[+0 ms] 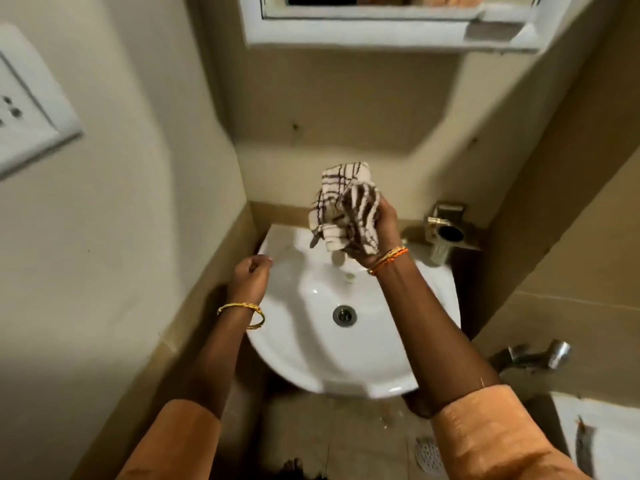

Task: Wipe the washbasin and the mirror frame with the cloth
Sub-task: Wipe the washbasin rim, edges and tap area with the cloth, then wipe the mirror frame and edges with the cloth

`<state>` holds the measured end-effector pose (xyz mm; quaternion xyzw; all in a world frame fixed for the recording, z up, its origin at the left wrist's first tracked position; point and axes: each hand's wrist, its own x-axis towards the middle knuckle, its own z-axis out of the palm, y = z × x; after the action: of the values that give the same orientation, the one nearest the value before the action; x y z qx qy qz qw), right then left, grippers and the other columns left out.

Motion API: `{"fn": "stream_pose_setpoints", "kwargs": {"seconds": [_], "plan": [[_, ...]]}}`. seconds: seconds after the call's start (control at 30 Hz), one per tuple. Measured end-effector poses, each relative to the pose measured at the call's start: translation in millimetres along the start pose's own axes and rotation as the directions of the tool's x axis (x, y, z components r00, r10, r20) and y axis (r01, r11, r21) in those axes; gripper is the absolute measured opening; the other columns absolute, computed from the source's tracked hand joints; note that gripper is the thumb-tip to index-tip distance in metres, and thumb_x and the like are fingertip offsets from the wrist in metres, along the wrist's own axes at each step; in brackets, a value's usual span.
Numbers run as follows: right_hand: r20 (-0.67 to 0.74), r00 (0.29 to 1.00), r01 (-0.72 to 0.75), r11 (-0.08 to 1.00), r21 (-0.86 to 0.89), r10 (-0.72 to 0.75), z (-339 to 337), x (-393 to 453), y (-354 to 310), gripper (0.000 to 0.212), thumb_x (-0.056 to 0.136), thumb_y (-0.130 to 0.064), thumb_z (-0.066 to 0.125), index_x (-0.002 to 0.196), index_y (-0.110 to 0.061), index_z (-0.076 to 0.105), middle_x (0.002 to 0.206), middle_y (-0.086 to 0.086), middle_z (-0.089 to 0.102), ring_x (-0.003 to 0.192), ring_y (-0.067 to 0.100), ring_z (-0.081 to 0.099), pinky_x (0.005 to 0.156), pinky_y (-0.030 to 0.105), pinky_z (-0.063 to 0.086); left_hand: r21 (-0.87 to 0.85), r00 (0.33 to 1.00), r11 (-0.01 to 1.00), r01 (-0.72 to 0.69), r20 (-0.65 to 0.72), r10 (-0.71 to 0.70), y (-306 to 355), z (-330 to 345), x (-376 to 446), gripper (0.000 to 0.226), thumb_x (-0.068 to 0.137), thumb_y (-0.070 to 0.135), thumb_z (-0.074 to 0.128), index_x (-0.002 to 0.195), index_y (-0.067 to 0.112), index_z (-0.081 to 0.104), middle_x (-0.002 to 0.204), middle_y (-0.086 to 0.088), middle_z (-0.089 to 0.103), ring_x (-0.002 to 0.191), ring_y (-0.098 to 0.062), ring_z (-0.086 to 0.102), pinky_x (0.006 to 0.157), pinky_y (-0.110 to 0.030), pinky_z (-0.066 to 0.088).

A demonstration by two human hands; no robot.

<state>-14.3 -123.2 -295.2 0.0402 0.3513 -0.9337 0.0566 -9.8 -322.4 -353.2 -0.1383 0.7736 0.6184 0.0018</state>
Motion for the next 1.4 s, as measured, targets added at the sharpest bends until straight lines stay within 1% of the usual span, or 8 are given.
{"fn": "stream_pose_setpoints", "kwargs": {"seconds": [0.2,0.47,0.6,0.73,0.83,0.93,1.17,1.4], "plan": [[0.193,0.955,0.222,0.974,0.038,-0.225,89.2,16.3,-98.4,0.042,0.084,-0.045,0.045,0.098,-0.012,0.066,0.087,0.009,0.067,0.070,0.026,0.065,0.067,0.036,0.053,0.009,0.900,0.905,-0.426,-0.096,0.425,146.3,8.2,41.0,0.019,0.088,0.017,0.059,0.105,0.011,0.064,0.102,-0.007,0.066,0.091,-0.021,0.060,0.078,-0.021,0.042],[0.412,0.675,0.683,0.730,-0.034,-0.612,212.3,2.4,-183.4,0.023,0.093,-0.024,0.047,0.084,-0.014,0.066,0.073,-0.001,0.068,0.068,0.011,0.066,0.067,0.026,0.055,0.172,0.351,0.434,-0.884,-0.368,0.861,323.9,-20.0,65.5,0.032,0.086,0.019,0.056,0.115,0.006,0.056,0.118,-0.016,0.051,0.105,-0.029,0.054,0.090,-0.040,0.048],[0.371,0.517,0.853,0.426,-0.302,-0.771,259.4,2.1,-215.0,0.020,0.085,-0.024,0.065,0.103,-0.016,0.060,0.083,0.002,0.067,0.073,0.015,0.065,0.065,0.031,0.056,0.216,0.349,0.451,-0.866,-0.385,0.854,381.3,-33.4,83.4,0.055,0.087,0.036,0.052,0.133,0.008,0.041,0.131,-0.015,0.042,0.117,-0.033,0.048,0.096,-0.046,0.046],[0.413,0.189,0.847,-0.065,-0.528,-0.891,299.4,-0.8,-236.1,0.042,0.083,-0.029,0.070,0.121,-0.020,0.059,0.105,0.004,0.067,0.088,0.012,0.067,0.071,0.022,0.057,0.228,0.319,0.396,-0.889,-0.311,0.895,426.3,-41.3,95.4,0.073,0.085,0.053,0.044,0.141,0.009,0.030,0.141,-0.018,0.038,0.128,-0.034,0.042,0.102,-0.048,0.042],[0.495,-0.103,0.596,-0.452,-0.663,-0.863,323.2,8.3,-256.7,0.054,0.076,-0.044,0.071,0.125,-0.029,0.056,0.117,0.003,0.057,0.098,0.015,0.059,0.069,0.023,0.054,0.248,0.282,0.341,-0.907,-0.243,0.928,459.7,-44.2,106.5,0.080,0.086,0.060,0.041,0.144,0.007,0.026,0.144,-0.019,0.036,0.130,-0.035,0.041,0.104,-0.047,0.039],[0.540,-0.268,0.289,-0.601,-0.745,-0.798,347.5,14.7,-283.3,0.055,0.074,-0.050,0.065,0.124,-0.028,0.056,0.125,0.008,0.052,0.109,0.028,0.052,0.074,0.039,0.053,0.231,0.286,0.337,-0.913,-0.228,0.931,496.4,-48.6,109.9,0.070,0.092,0.047,0.047,0.145,0.007,0.026,0.144,-0.021,0.037,0.131,-0.037,0.040,0.107,-0.044,0.036],[0.756,-0.267,-0.185,-0.739,-0.648,-0.597,386.5,49.9,-346.9,0.053,0.074,-0.044,0.065,0.123,-0.027,0.058,0.138,0.017,0.046,0.128,0.040,0.039,0.101,0.064,0.030,-0.086,0.316,0.306,-0.948,-0.164,0.934,551.3,-54.3,113.6,0.049,0.096,0.040,0.045,0.135,0.009,0.046,0.123,-0.013,0.059,0.113,-0.026,0.057,0.087,-0.024,0.039],[0.618,-0.220,-0.118,-0.609,-0.785,-0.755,418.8,82.4,-370.4,0.045,0.086,-0.058,0.046,0.116,-0.028,0.060,0.152,0.000,0.035,0.144,0.027,0.019,0.112,0.056,0.013,-0.218,0.291,0.248,-0.944,-0.194,0.937,576.2,-58.0,122.2,0.044,0.093,0.036,0.053,0.132,0.014,0.053,0.124,-0.006,0.063,0.113,-0.021,0.058,0.089,-0.023,0.042]]}}
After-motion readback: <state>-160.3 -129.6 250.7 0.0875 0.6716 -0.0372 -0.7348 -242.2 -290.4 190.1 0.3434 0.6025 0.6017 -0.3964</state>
